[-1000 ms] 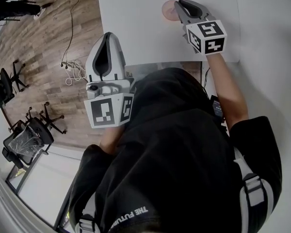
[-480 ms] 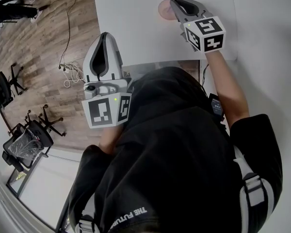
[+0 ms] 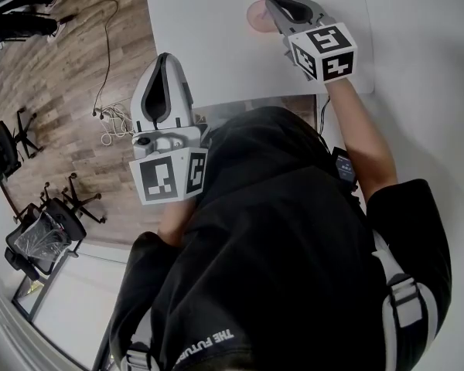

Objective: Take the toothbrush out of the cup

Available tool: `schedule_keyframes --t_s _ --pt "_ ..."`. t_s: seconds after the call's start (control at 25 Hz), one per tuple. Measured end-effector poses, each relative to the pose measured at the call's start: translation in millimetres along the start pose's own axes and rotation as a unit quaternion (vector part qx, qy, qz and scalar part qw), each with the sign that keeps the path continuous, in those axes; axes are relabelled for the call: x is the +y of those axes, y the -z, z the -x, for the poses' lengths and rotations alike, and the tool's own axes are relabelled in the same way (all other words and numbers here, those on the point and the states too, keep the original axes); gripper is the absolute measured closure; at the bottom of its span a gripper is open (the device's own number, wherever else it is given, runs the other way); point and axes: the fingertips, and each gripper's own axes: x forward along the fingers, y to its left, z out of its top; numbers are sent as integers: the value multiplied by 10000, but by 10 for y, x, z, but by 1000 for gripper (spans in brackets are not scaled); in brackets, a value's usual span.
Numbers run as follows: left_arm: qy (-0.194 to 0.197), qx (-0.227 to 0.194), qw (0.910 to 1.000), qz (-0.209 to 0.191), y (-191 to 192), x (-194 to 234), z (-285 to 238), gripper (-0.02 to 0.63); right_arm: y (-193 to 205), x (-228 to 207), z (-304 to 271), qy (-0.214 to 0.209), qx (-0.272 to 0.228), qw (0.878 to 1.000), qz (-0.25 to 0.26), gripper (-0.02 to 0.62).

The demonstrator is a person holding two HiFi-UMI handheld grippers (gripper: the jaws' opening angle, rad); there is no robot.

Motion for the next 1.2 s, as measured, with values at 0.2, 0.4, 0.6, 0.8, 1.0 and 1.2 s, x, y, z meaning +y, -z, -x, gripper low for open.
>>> schedule_keyframes --t_s 0.2,0.4,0.6,0.8,1.0,1.2 --pt "26 -70 10000 -3 -69 -45 25 588 -128 -4 98 18 -70 9999 91 548" --pt "29 -140 9999 0 -131 -49 11 588 -287 0 139 -56 -159 9999 9 548" --pt "46 -204 9998 -2 -170 -63 -7 588 -460 26 182 -113 -254 9995 118 548" --pt "85 -266 9996 3 -270 -107 94 588 -667 126 350 -181 -378 9989 188 548" --pt "120 -270 9996 2 -262 -138 19 588 -775 67 388 -198 -451 9986 185 548" --pt "214 -317 9993 -2 -290 -158 18 588 -887 81 498 -172 -546 9980 257 548"
